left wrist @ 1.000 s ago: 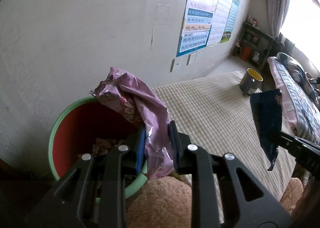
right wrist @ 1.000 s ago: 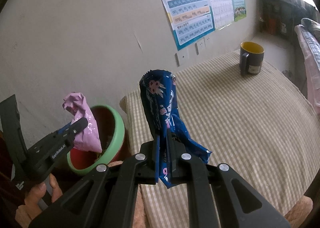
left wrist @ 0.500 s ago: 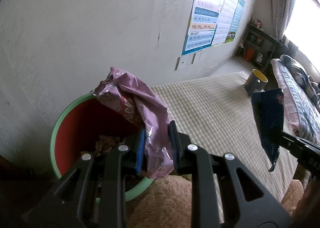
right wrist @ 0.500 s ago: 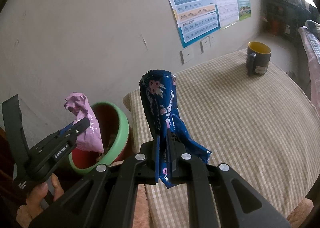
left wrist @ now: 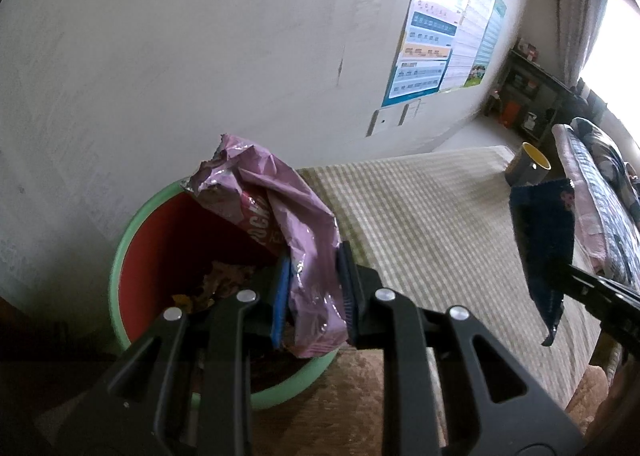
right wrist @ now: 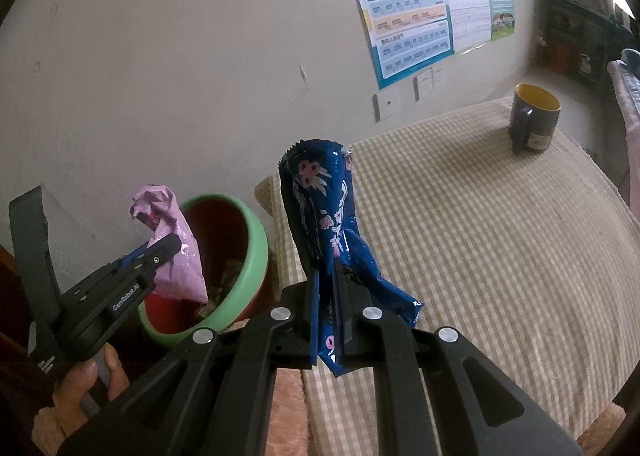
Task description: Collect trash
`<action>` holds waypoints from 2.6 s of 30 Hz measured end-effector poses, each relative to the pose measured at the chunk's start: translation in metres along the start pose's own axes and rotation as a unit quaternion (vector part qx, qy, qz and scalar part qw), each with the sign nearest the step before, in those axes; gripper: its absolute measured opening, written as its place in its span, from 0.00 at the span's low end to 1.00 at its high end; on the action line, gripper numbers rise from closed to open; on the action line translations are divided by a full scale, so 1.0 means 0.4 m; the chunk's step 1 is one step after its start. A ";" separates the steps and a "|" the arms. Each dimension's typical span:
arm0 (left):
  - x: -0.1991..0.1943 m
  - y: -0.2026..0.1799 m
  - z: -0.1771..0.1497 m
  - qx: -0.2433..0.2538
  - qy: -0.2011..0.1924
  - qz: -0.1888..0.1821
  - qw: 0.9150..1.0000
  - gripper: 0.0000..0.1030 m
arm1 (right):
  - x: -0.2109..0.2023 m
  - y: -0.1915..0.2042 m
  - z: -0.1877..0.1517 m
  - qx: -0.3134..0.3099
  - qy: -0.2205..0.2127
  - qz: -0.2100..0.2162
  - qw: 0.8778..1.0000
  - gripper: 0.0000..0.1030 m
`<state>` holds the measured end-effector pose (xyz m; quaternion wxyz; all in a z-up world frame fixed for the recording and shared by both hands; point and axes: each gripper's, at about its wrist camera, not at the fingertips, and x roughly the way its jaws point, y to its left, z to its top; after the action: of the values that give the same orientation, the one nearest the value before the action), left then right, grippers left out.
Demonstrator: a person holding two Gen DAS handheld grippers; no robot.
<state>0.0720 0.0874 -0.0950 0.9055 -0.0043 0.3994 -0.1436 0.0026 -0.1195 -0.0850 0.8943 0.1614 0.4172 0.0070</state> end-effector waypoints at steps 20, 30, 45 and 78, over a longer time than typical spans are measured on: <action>0.069 0.137 -0.039 -0.047 0.043 0.049 0.997 0.27 | 0.150 0.173 0.114 0.003 0.054 0.134 0.990 0.07; 0.038 0.168 -0.031 -0.060 0.024 0.069 0.996 0.76 | 0.168 0.218 0.136 -0.016 0.040 0.143 0.989 0.62; -0.198 -0.184 0.078 0.079 -0.185 0.127 0.971 0.95 | -0.221 -0.001 0.054 -0.047 -0.204 0.008 0.978 0.94; -0.243 -0.337 0.087 0.047 -0.162 0.090 0.982 0.95 | -0.328 -0.185 -0.030 0.007 -0.291 -0.129 0.948 0.93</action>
<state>0.0005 -0.0201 0.0154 0.9666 0.0508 0.2393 -0.0771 -0.1010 -0.2054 -0.0162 0.9690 0.1070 0.1563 -0.1588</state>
